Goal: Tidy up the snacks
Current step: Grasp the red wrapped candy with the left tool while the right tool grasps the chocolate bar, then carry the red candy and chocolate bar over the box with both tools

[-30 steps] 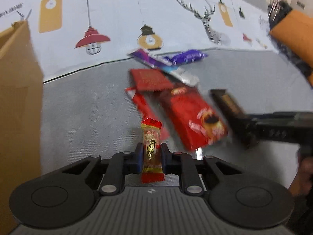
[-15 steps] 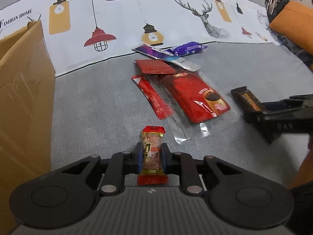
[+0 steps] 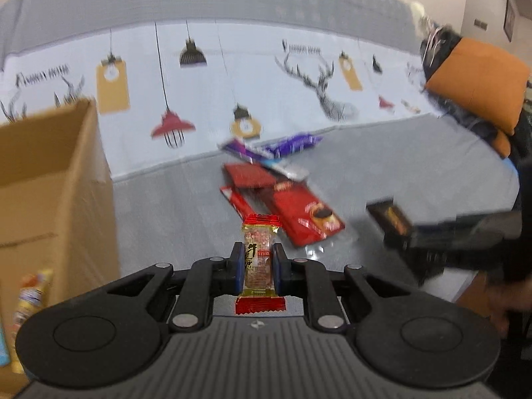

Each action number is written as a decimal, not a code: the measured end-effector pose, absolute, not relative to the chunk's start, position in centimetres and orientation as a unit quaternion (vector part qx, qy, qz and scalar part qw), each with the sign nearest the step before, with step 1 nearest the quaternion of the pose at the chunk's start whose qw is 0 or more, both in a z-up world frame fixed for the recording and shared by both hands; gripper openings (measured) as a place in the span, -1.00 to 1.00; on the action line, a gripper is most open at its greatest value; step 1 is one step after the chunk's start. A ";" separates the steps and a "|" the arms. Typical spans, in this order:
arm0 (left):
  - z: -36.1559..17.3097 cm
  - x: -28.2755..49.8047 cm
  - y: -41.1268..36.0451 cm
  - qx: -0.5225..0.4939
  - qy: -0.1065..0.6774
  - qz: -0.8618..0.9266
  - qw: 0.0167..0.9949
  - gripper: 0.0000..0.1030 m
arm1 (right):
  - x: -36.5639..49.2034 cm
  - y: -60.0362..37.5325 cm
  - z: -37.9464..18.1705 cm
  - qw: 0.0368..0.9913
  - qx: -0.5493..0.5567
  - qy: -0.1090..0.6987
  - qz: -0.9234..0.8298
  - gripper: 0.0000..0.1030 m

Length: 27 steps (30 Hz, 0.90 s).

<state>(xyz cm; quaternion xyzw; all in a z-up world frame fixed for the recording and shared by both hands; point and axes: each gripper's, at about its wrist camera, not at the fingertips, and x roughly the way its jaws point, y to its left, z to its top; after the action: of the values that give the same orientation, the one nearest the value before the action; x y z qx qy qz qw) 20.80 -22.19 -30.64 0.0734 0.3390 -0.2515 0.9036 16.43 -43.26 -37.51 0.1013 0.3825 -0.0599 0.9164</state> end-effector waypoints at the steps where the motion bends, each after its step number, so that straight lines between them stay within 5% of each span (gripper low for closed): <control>1: -29.9 20.5 -21.8 0.071 0.332 -0.252 0.906 -0.66 | 16.0 -42.9 -37.2 0.917 0.103 0.381 -0.060 -0.21; 11: -21.3 17.0 -15.8 0.048 0.265 -0.230 0.935 -0.66 | 12.2 -35.5 -29.1 0.931 0.176 0.319 -0.003 -0.21; 27: -8.7 11.5 -2.3 -0.032 0.144 -0.139 0.979 -0.66 | 10.8 -20.8 -10.6 0.971 0.100 0.151 0.154 -0.21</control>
<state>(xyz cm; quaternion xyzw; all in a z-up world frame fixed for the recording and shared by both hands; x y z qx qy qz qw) 11.48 -2.30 -8.67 -0.0321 0.1437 -0.1391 0.9793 10.77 -20.75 -10.56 0.1003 0.1508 0.1537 0.9714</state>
